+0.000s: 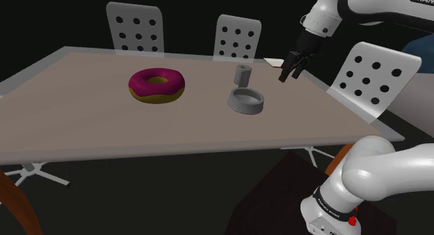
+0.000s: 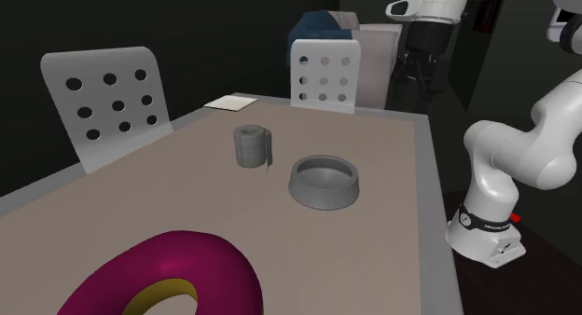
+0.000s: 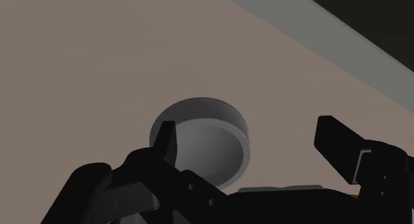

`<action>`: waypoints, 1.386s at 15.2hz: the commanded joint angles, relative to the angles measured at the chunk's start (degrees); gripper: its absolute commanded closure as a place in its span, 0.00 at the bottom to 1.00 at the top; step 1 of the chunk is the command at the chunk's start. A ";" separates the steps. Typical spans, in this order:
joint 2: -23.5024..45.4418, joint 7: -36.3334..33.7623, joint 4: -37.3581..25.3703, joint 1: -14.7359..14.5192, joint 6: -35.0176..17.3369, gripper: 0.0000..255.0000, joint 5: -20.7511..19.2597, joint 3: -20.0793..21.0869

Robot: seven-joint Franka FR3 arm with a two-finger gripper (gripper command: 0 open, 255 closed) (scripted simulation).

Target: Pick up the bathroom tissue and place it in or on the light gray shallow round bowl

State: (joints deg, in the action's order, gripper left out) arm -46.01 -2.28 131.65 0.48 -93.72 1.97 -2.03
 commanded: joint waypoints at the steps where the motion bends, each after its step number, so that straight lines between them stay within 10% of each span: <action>1: 0.00 0.00 0.00 0.00 0.00 0.00 0.00 0.00; 21: 43.60 10.91 -28.68 2.89 -9.73 0.00 -0.60 -9.82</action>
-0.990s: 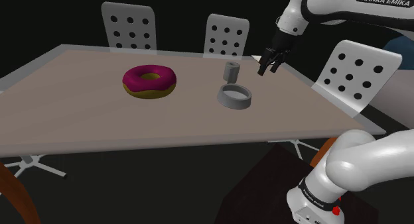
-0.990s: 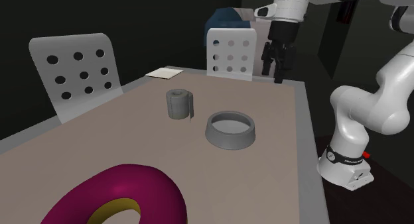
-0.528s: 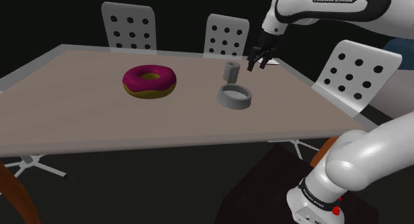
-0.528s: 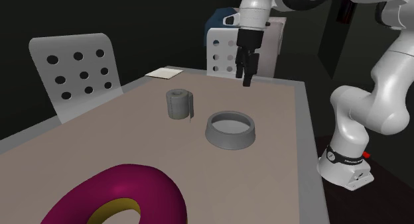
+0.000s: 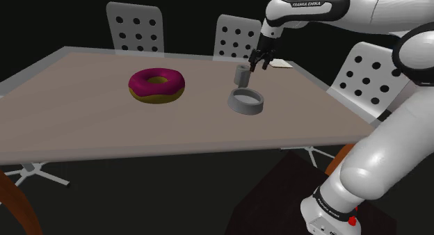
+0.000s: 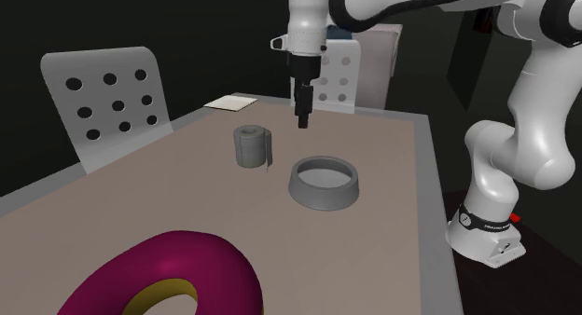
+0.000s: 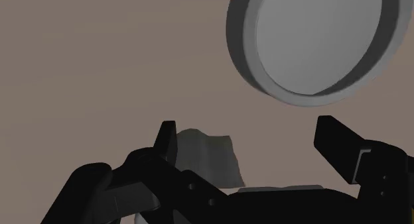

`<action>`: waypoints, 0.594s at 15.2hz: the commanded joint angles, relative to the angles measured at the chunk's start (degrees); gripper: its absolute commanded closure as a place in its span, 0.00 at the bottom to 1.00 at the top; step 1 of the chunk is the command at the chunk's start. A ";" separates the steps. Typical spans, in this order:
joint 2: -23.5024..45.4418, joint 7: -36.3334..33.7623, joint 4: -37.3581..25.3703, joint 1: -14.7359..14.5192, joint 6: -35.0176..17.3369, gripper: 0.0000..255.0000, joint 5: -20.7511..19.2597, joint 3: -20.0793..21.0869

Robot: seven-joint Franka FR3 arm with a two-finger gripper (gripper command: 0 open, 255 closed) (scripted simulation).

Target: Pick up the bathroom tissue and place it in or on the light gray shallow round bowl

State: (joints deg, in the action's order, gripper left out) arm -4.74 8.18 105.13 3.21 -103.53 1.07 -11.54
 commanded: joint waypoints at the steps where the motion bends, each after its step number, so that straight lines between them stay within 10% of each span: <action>1: 4.71 1.00 -4.42 0.43 0.25 0.00 0.66 -0.66; 9: 24.10 4.69 -25.72 3.90 4.36 0.00 4.05 -2.23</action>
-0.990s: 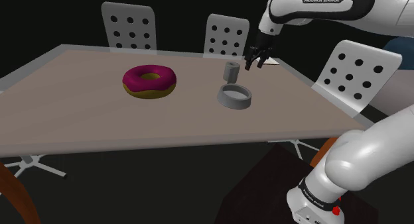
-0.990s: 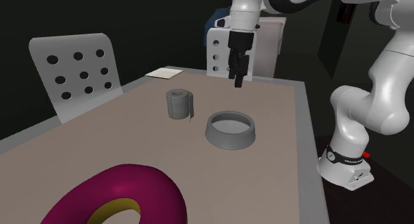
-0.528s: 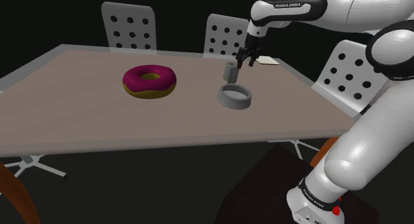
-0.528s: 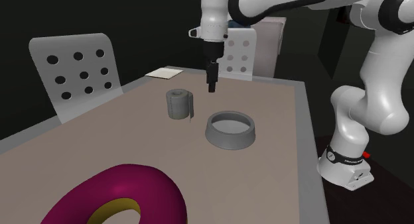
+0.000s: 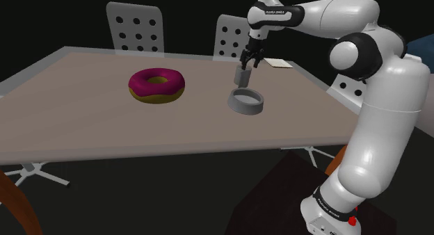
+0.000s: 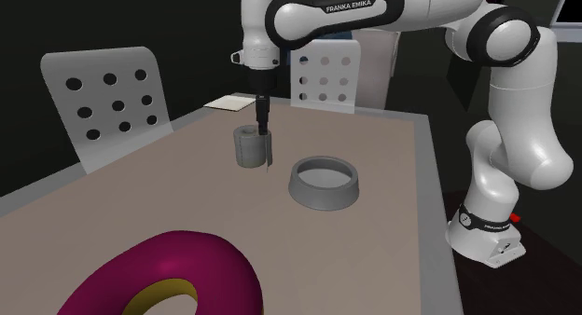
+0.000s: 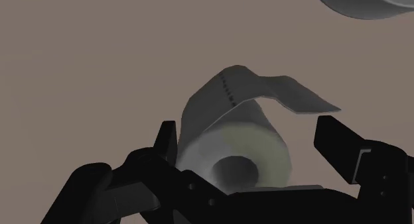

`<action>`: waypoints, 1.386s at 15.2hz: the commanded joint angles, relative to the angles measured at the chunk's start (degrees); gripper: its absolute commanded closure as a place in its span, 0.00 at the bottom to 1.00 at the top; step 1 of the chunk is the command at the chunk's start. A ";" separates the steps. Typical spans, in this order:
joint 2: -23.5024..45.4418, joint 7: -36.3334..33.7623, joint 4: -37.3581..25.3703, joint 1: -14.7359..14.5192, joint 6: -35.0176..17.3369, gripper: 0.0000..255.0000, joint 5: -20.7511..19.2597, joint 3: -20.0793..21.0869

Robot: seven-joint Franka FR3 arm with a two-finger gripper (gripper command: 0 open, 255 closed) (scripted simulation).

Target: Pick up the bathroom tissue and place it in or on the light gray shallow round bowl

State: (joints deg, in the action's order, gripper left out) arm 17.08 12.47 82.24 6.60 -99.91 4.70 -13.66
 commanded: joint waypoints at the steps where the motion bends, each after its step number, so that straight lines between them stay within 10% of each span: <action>1: 2.23 0.41 -1.98 0.50 -0.04 0.00 0.40 -0.07; 15: 2.31 0.54 2.98 0.27 -5.06 0.00 0.48 0.04; 16: 2.31 0.54 2.98 0.27 -5.06 1.00 0.48 0.04; 21: 2.32 0.53 2.95 0.27 -5.05 1.00 0.48 0.04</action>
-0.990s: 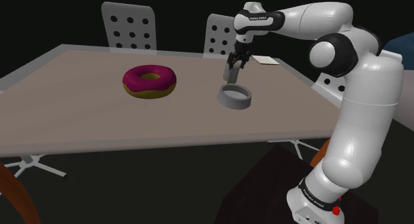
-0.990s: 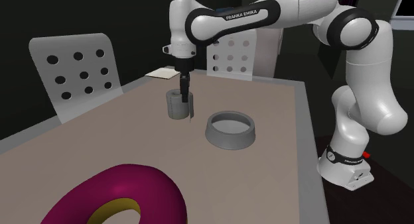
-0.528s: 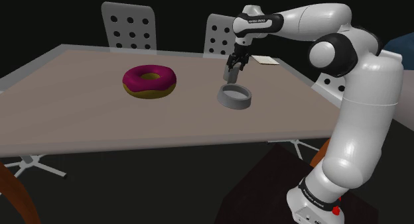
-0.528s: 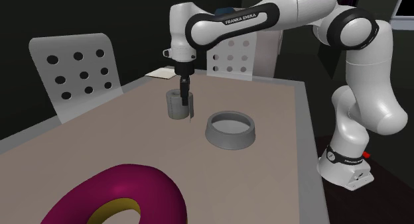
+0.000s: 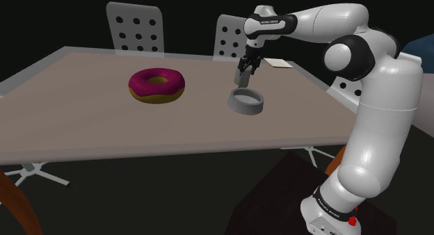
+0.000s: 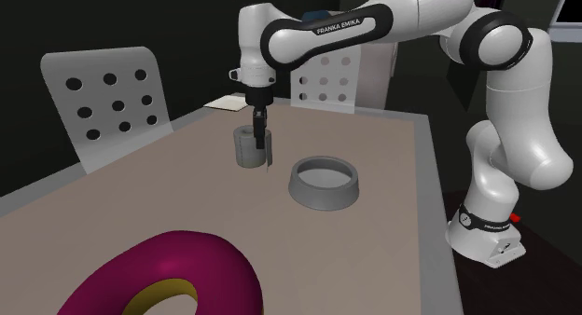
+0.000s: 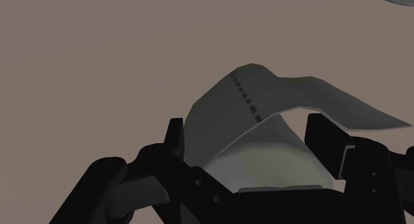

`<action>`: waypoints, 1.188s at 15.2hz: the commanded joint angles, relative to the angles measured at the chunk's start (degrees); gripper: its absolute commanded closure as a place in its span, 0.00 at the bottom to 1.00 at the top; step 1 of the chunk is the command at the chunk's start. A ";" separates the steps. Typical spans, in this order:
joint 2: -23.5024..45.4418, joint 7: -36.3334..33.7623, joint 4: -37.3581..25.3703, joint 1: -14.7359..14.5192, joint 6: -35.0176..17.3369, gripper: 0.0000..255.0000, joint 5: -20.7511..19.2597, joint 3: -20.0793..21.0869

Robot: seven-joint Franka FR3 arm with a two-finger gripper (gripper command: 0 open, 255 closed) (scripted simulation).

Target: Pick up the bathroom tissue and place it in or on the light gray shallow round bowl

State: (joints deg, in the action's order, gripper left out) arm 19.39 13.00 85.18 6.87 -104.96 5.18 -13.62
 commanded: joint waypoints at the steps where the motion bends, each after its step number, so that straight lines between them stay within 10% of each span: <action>1: 0.02 0.00 0.01 0.00 -0.01 1.00 0.00 0.00; 18: 1.02 -0.21 -12.28 0.71 11.27 1.00 0.13 -0.16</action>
State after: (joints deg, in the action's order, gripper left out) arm 20.42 12.76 73.73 7.50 -94.50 5.31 -13.75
